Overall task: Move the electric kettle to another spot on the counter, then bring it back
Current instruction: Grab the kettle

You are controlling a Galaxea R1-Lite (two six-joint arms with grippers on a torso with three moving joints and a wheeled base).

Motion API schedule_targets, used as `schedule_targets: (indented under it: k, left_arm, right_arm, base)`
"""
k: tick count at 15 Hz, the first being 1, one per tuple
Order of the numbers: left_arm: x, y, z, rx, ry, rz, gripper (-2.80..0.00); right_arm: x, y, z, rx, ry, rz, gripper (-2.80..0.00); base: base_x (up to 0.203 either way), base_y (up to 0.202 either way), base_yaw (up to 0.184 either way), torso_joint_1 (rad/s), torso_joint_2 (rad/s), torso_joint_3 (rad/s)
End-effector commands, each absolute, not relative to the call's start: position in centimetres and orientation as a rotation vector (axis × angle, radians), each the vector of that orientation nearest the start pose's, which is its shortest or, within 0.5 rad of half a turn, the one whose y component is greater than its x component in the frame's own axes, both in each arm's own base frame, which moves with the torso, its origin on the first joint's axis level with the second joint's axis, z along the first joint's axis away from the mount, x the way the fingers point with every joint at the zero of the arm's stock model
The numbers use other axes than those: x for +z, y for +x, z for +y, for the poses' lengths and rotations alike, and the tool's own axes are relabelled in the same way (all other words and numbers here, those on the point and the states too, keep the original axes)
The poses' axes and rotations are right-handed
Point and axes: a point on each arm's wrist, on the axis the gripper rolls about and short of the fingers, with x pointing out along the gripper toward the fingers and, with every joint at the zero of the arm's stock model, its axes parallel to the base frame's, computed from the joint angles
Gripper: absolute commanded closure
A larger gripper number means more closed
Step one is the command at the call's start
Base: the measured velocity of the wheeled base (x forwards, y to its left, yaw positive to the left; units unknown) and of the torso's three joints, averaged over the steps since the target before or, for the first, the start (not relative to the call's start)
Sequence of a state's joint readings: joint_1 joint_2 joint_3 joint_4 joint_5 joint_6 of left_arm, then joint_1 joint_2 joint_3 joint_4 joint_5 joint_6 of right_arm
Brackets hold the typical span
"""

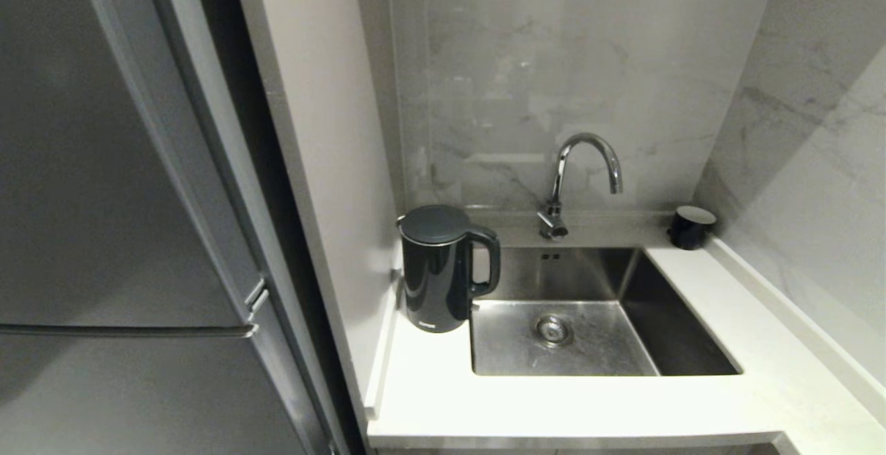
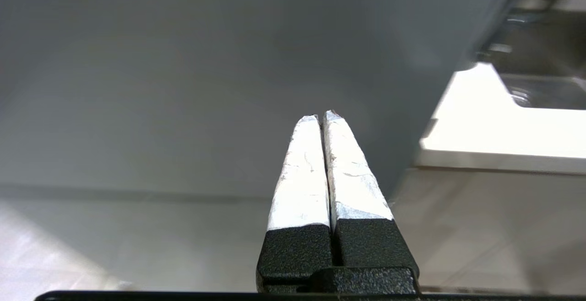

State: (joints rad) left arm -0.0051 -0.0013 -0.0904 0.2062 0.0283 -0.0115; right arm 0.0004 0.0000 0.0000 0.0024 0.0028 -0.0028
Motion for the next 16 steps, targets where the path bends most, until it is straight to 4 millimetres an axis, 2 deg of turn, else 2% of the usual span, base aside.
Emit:
schedule_targets:
  k: [1, 16]
  left_arm:
    - [7.90, -3.10, 0.08, 0.025, -0.010, 0.116, 0.00]
    - [7.90, -3.10, 0.08, 0.025, -0.010, 0.116, 0.00]
  right_arm:
    - [7.52, -2.27, 0.01, 0.003, -0.003, 0.005, 0.00]
    - [7.52, -2.27, 0.01, 0.003, -0.003, 0.005, 0.00]
  base:
    - [0.003, 0.002, -0.124, 0.001, 0.01, 0.006]
    - [0.002, 0.008, -0.174, -0.002, 0.01, 0.006]
